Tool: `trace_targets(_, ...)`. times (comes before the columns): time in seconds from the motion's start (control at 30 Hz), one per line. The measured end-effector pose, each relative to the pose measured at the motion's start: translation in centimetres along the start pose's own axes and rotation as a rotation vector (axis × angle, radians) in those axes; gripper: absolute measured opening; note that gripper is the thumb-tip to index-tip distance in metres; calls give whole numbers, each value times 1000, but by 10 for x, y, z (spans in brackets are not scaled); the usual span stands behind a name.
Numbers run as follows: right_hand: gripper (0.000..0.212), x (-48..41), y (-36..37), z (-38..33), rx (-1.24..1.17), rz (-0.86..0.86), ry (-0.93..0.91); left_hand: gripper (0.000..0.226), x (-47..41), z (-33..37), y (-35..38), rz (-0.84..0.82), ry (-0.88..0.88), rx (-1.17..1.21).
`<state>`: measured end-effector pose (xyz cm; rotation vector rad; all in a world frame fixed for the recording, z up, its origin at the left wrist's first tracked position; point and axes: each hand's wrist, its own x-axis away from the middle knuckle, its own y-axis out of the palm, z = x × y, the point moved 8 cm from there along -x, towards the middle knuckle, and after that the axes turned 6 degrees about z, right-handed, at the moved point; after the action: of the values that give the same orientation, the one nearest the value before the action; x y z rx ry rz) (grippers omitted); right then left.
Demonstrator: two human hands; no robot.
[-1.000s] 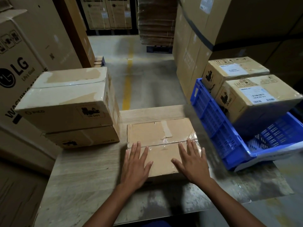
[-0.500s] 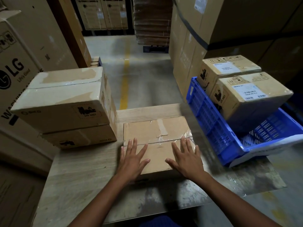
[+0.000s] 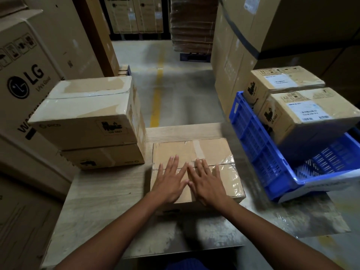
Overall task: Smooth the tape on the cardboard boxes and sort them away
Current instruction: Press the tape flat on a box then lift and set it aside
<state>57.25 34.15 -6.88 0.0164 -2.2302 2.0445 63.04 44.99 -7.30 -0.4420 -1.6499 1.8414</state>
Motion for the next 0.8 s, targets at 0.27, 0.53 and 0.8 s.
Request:
trace_targets(0.27, 66, -39, -15, -4, 51, -85, -28, 59, -29, -1, -11, 29, -22, 22)
trace_targets(0.53, 81, -57, 0, 28, -9, -192, -9, 66, -42, -18, -3, 76, -77, -3)
trace_targets(0.8, 79, -26, -3, 69, -25, 6, 191, 72, -25, -57, -14, 267, -552, 319)
